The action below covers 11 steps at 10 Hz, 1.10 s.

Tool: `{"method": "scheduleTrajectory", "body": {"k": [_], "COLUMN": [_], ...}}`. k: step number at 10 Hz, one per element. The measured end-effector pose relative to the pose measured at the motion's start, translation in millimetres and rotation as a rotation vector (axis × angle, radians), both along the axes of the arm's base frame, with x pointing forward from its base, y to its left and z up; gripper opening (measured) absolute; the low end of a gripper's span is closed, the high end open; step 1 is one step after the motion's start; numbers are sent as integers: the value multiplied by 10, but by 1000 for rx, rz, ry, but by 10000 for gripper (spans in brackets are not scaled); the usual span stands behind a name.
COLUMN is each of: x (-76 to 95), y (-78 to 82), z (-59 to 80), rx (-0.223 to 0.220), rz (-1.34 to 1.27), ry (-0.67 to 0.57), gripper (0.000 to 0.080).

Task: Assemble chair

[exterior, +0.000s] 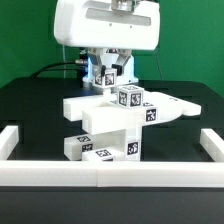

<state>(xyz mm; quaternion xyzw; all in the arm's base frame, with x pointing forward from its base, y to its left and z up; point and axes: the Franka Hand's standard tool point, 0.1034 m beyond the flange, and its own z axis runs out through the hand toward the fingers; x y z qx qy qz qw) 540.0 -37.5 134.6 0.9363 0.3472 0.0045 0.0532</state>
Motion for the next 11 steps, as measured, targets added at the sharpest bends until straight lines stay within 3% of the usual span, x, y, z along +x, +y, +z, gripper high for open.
{"method": "scheduleTrajectory", "body": {"k": [11], "x": [29], "y": [34], "z": [-51], "rx": [-7], "rz": [8], "ry": [9], "gripper": [290]}}
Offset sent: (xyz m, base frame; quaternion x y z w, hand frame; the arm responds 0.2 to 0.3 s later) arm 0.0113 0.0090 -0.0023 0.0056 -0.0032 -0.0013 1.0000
